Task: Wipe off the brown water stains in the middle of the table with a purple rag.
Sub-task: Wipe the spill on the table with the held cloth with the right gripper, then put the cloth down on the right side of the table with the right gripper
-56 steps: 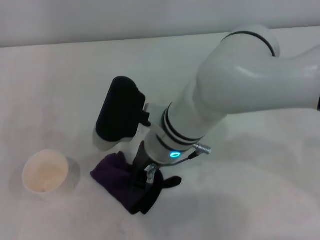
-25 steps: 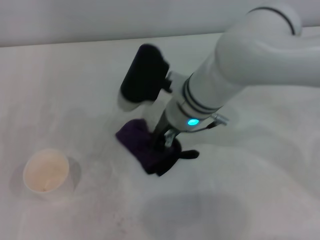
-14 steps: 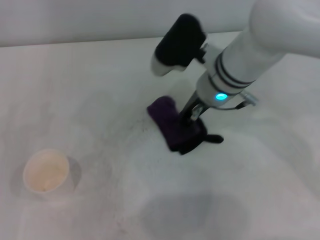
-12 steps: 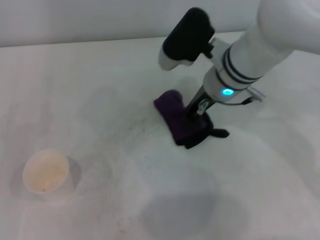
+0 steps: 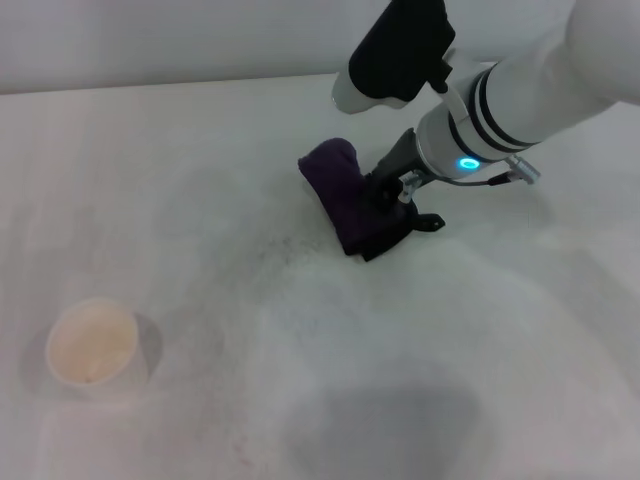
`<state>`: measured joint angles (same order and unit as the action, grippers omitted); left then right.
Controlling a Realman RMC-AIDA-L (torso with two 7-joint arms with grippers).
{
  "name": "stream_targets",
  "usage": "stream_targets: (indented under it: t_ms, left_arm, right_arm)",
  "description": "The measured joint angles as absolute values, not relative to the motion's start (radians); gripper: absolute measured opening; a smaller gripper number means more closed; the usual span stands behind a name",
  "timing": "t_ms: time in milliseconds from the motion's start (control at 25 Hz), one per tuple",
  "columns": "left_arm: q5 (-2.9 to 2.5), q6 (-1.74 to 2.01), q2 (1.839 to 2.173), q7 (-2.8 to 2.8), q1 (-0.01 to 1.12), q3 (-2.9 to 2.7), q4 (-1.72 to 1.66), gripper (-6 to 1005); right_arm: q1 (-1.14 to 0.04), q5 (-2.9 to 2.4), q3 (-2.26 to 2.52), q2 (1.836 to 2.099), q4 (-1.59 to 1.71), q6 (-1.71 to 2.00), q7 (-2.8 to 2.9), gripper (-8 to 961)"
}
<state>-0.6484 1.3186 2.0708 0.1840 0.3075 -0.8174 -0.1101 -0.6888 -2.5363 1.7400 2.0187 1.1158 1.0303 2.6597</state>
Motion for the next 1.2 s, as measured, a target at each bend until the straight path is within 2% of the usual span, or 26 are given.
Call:
stream_targets:
  t_ms: [1200]
  left_arm:
    - [-0.647,1.304,2.072,0.184,0.340,-0.818,-0.110,877]
  right_arm:
    - [-0.653,-2.675,1.374,2.008,1.023,1.236,2.649,115]
